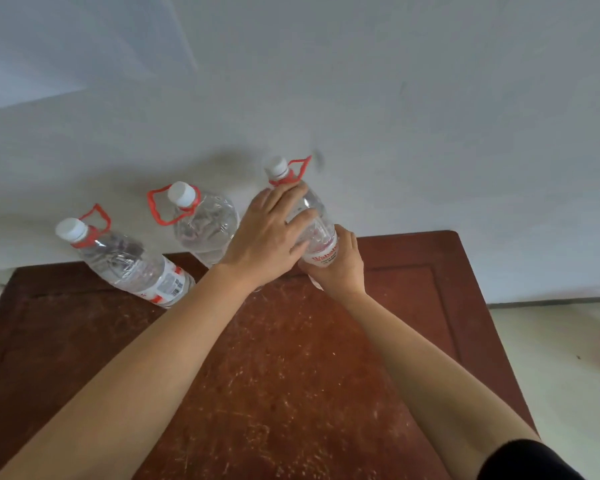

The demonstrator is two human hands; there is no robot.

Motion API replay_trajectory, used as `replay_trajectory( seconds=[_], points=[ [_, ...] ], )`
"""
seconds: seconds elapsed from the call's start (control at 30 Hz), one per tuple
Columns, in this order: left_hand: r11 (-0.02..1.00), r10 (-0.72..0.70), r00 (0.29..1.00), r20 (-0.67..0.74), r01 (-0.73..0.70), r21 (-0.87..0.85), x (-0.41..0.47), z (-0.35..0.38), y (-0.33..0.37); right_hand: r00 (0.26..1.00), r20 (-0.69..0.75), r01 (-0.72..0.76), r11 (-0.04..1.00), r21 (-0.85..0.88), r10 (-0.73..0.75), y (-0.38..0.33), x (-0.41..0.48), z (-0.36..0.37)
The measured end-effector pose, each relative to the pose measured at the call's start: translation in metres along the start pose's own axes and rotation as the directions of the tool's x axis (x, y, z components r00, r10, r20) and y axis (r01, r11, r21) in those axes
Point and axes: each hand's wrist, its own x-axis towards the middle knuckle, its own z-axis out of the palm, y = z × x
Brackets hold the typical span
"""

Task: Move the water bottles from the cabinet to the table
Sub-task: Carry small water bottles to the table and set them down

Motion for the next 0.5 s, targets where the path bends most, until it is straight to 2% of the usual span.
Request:
replay_trajectory(
  seconds=[0.1,0.23,0.37,0.5],
  points=[
    [1.0,0.017,0.998,-0.055,-0.017,0.005,0.011,0.007,-0.002,0.999,-0.008,-0.035,0.992,0.12,0.036,0.001,0.005,0.012],
    [0.998,0.055,0.997,-0.058,-0.052,0.041,0.002,0.019,-0.002,0.998,0.038,-0.064,0.987,0.15,0.059,0.008,0.004,0.016],
    [0.992,0.121,0.99,-0.067,-0.119,0.036,-0.009,0.027,0.014,0.992,0.112,-0.078,0.991,0.107,0.066,0.018,-0.006,0.011],
    [0.961,0.273,0.958,-0.087,-0.275,-0.012,-0.019,0.024,0.033,0.981,0.181,-0.077,0.997,0.01,0.074,0.024,-0.021,-0.009]
  ],
)
